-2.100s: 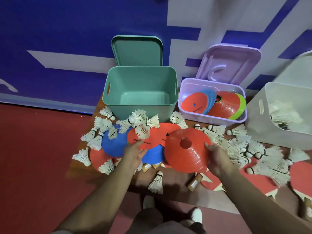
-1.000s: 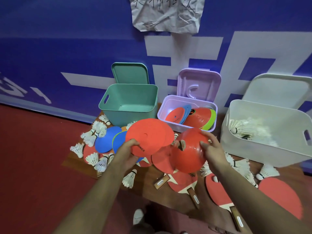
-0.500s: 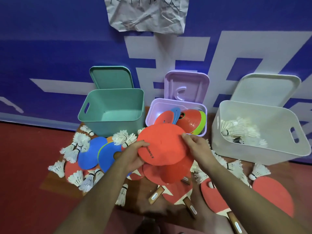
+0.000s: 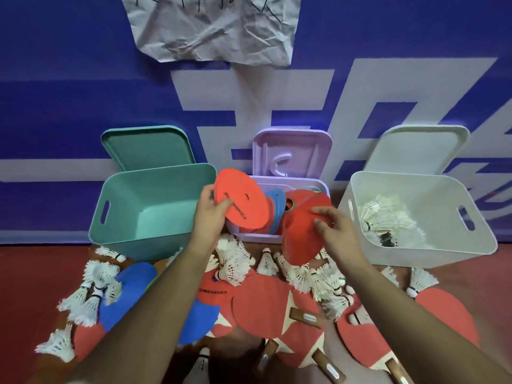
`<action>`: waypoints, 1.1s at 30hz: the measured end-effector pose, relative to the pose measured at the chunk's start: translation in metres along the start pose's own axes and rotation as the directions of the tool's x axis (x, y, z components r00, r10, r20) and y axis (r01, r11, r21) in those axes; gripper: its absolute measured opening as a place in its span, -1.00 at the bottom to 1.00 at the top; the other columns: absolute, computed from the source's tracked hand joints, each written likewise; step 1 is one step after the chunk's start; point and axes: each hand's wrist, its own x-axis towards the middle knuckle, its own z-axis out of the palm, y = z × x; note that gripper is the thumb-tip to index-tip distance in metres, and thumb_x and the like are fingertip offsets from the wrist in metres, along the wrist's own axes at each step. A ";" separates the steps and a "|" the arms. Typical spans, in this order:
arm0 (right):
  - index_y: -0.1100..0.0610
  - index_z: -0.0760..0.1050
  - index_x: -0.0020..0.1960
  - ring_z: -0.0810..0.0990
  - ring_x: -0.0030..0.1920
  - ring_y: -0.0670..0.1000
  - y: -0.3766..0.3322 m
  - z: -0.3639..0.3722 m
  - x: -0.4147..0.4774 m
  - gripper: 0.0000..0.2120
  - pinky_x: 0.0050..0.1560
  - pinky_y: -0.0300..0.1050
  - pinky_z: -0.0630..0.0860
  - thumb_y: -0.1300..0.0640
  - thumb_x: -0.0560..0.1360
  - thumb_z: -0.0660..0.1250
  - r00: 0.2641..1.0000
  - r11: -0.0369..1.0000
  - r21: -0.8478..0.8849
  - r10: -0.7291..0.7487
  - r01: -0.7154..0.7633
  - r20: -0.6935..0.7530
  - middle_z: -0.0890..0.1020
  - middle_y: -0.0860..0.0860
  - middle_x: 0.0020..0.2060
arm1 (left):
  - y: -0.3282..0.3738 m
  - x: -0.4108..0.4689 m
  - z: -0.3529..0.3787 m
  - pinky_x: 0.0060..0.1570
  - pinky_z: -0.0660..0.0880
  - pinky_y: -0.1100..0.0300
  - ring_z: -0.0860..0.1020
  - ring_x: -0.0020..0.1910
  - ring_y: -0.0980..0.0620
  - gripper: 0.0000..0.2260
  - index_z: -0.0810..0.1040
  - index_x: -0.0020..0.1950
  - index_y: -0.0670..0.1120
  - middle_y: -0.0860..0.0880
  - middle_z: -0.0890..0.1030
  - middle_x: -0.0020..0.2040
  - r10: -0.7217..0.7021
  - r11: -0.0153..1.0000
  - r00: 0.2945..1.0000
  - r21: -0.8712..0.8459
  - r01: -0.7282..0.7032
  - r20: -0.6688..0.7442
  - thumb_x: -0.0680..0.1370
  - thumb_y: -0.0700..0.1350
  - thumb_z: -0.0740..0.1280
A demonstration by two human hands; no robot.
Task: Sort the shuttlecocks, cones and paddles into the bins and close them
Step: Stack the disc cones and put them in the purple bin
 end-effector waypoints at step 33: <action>0.09 0.50 0.24 0.62 -0.11 0.01 0.046 -0.052 0.071 -0.66 -0.15 -0.17 0.54 0.33 0.50 0.34 0.976 0.906 0.372 0.217 -0.200 -0.005 0.66 0.13 -0.05 | -0.122 0.079 0.109 0.27 0.40 -0.14 0.37 0.28 -0.35 -0.05 -0.04 0.50 0.24 -0.28 0.21 0.35 -0.294 0.142 0.905 0.950 -0.279 0.309 0.29 0.06 0.50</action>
